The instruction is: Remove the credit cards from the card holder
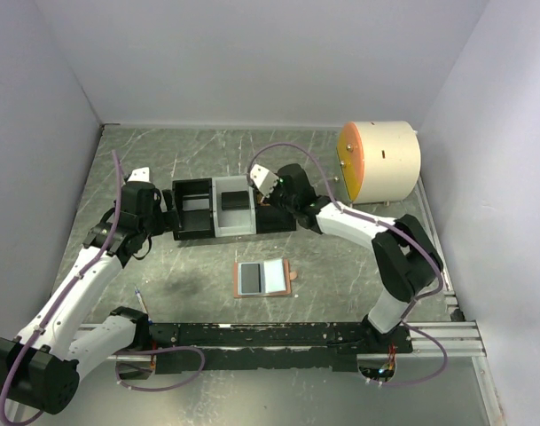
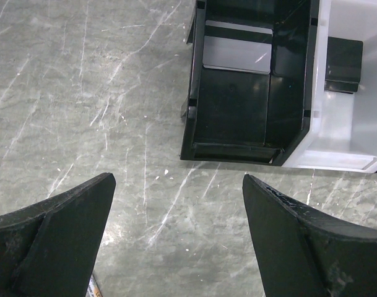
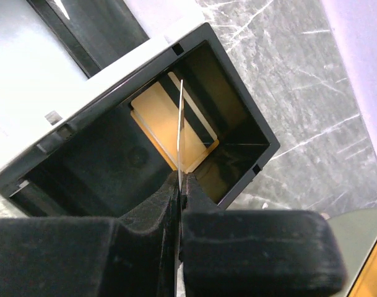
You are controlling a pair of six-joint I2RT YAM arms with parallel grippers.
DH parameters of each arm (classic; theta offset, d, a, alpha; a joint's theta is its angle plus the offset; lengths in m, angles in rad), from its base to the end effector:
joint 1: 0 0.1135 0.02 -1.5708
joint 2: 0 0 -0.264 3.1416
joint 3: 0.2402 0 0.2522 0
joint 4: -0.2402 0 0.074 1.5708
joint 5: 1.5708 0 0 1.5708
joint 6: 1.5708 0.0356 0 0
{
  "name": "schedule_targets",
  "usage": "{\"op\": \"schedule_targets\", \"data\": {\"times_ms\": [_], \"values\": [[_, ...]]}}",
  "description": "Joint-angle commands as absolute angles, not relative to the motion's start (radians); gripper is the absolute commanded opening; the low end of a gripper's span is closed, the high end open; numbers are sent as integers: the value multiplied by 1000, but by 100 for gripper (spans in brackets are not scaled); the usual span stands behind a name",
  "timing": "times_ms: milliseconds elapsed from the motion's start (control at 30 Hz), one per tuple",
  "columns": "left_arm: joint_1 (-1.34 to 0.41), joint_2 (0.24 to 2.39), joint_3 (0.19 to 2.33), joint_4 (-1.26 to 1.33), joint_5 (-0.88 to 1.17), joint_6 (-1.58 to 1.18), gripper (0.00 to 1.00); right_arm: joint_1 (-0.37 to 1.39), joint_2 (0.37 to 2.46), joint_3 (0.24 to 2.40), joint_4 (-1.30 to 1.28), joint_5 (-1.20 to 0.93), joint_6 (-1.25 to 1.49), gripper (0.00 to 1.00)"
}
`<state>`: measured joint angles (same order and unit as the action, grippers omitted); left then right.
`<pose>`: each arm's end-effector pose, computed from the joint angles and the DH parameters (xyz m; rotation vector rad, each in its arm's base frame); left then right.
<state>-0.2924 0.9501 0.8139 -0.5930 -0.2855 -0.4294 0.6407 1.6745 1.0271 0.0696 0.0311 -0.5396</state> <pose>0.1924 -0.0475 0.2824 -0.2997 2.2450 -0.0533 0.2978 0.2207 0.2163 -1.1805 1.7950 0.0254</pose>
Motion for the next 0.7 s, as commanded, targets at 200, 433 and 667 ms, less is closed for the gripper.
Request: {"op": "schedule_targets", "data": {"times_ms": [200, 433, 667], "values": [[-290, 930, 832, -592, -301, -419, 95, 638, 1777, 1132, 29, 99, -693, 0], [-290, 941, 835, -592, -268, -401, 95, 640, 1845, 1183, 4, 158, -735, 0], [-290, 948, 849, -608, -298, -410, 95, 663, 1902, 1214, 15, 202, -744, 0]]}}
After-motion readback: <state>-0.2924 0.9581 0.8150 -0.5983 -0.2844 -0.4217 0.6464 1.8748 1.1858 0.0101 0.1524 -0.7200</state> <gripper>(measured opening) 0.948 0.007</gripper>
